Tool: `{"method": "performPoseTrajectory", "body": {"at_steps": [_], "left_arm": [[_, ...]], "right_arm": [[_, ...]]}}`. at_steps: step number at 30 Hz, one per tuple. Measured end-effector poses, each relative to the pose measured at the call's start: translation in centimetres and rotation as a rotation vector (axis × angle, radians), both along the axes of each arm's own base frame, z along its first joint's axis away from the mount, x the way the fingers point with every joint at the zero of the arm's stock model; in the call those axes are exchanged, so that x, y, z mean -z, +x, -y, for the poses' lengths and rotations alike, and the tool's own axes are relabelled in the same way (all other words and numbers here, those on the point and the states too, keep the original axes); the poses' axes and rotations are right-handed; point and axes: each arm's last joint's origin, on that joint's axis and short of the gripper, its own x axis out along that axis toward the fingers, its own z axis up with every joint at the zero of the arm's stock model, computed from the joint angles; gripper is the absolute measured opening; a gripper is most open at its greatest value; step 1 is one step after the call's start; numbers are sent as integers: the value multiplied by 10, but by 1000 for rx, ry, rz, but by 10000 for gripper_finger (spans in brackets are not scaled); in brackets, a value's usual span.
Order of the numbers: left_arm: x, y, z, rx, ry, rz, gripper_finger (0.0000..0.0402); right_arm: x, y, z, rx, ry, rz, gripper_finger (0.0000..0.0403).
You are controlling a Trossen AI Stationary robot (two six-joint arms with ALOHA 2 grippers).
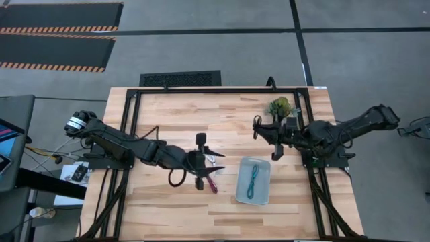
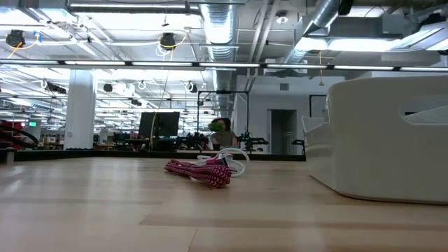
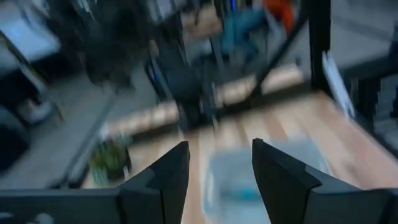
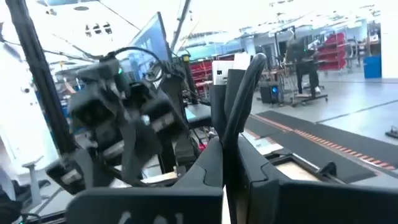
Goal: Pick and place USB-C Cables
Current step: Put the black charger cable into the gray bin
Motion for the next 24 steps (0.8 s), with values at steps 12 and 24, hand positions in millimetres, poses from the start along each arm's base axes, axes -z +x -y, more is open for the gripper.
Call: {"method": "performPoseTrajectory", "body": {"at_steps": [12, 24], "left_arm": [[-17, 17, -70, 109, -292, 163, 170], [-2, 31, -95, 106, -382, 144, 290]], "right_arm": [[13, 13, -6, -65, -1, -53, 14], [17, 24, -10, -101, -1, -42, 17]]}}
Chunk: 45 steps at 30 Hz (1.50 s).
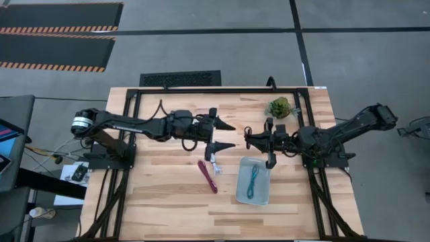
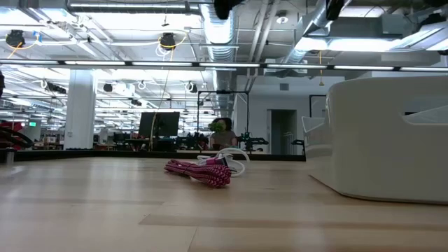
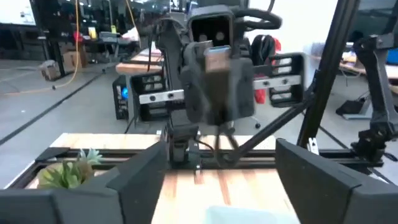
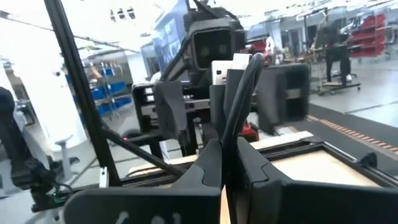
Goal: Pick and place USB-C Cables
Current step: Put the black charger cable into the gray bin
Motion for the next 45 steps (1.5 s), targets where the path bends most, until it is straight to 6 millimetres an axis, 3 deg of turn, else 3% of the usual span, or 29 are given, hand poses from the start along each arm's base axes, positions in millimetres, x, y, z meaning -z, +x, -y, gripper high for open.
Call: {"method": "performPoseTrajectory", "body": {"at_steps": [7, 26, 34, 45], "left_arm": [[6, 14, 0, 33, -45, 104, 310], [1, 14, -2, 26, -130, 165, 310], [16, 47, 2, 107, -173, 138, 310], [-6, 50, 3, 132, -146, 203, 289]], "right_arm": [[3, 2, -1, -14, -7, -15, 20], [0, 3, 0, -30, -11, 19, 22], [0, 3, -1, -31, -9, 18, 22], [3, 2, -5, -54, -12, -12, 26]]}}
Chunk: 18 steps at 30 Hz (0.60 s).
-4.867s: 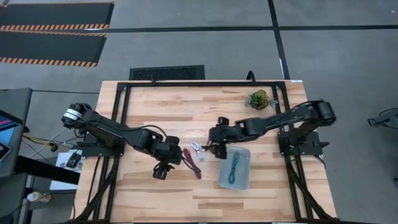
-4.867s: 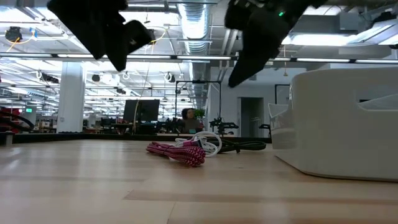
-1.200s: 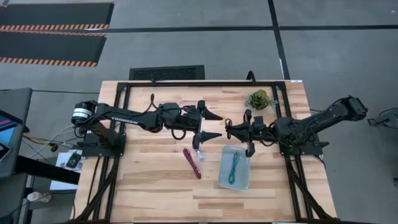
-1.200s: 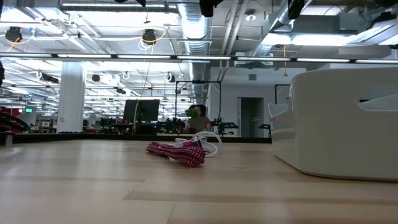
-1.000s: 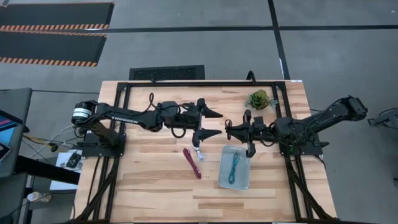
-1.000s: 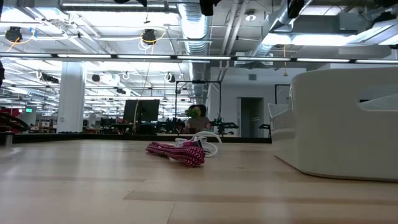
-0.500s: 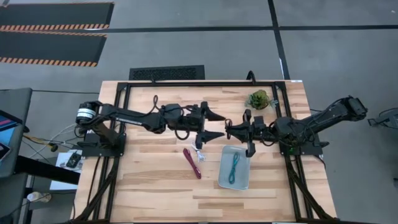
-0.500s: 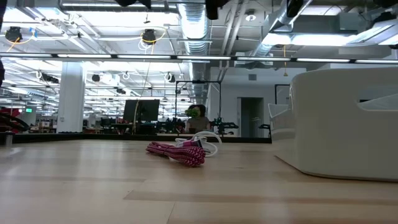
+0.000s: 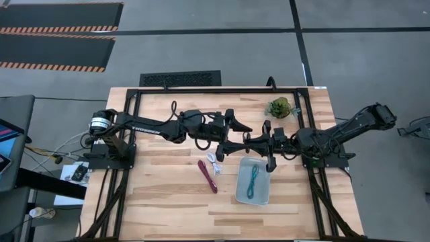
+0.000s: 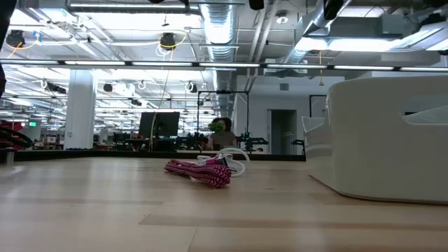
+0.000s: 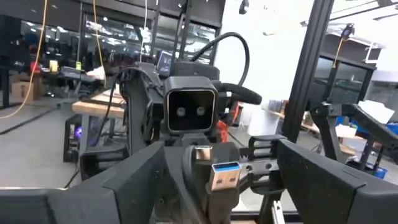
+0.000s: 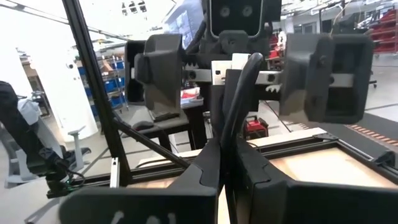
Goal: Pick and place USB-C Cables
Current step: Put the black charger cable into the gray bin
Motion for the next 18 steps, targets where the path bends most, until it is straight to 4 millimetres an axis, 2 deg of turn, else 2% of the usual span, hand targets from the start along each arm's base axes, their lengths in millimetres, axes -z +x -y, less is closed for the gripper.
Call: {"method": "performPoseTrajectory", "body": {"at_steps": [7, 16, 18], "left_arm": [[9, 3, -1, -8, 0, -62, 206], [9, 3, -1, -16, 35, -64, 38], [11, 3, -1, -18, 45, -75, 40]], "right_arm": [[0, 0, 0, 0, 3, 1, 29], [0, 0, 0, -1, 13, -4, 43], [2, 0, 0, -2, 19, -16, 56]]}}
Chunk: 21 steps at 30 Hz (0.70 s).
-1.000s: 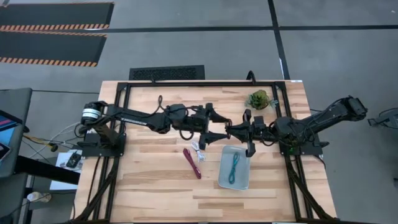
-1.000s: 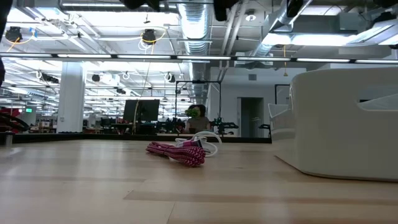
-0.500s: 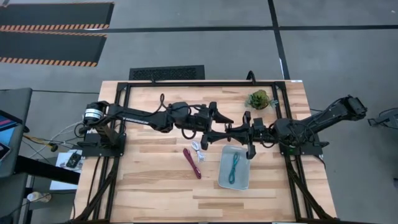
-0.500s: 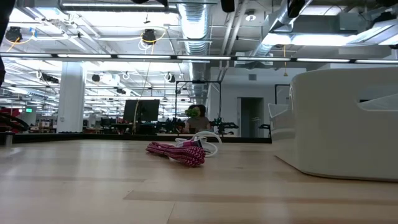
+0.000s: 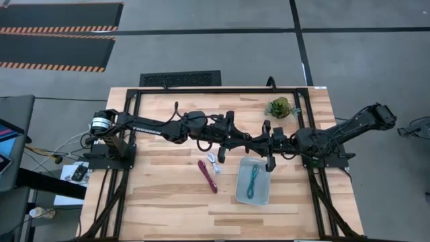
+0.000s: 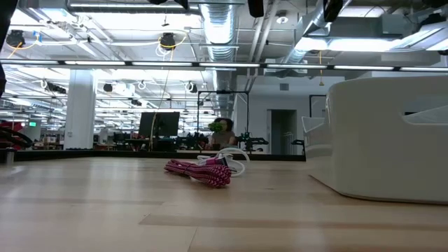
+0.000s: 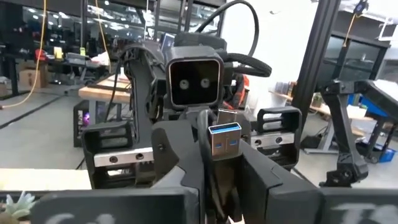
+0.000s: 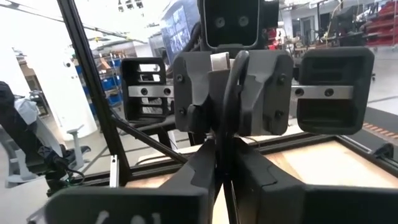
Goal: Pick and place USB-C Cables
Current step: Put the black charger cable into the gray bin
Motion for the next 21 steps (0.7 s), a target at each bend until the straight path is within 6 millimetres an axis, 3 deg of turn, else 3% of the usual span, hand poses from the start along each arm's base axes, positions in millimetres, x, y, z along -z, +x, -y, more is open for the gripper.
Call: {"method": "performPoseTrajectory", "body": {"at_steps": [10, 15, 21], "left_arm": [[-4, 4, 0, -2, 46, -97, 40], [-24, 6, 9, -13, 153, -248, 40], [-45, 0, 31, -70, 409, -341, 40]], "right_arm": [[2, -3, -3, -38, -11, -38, 164], [0, -21, -4, -90, -10, -106, 207], [1, -46, -3, -138, 94, -209, 217]]}}
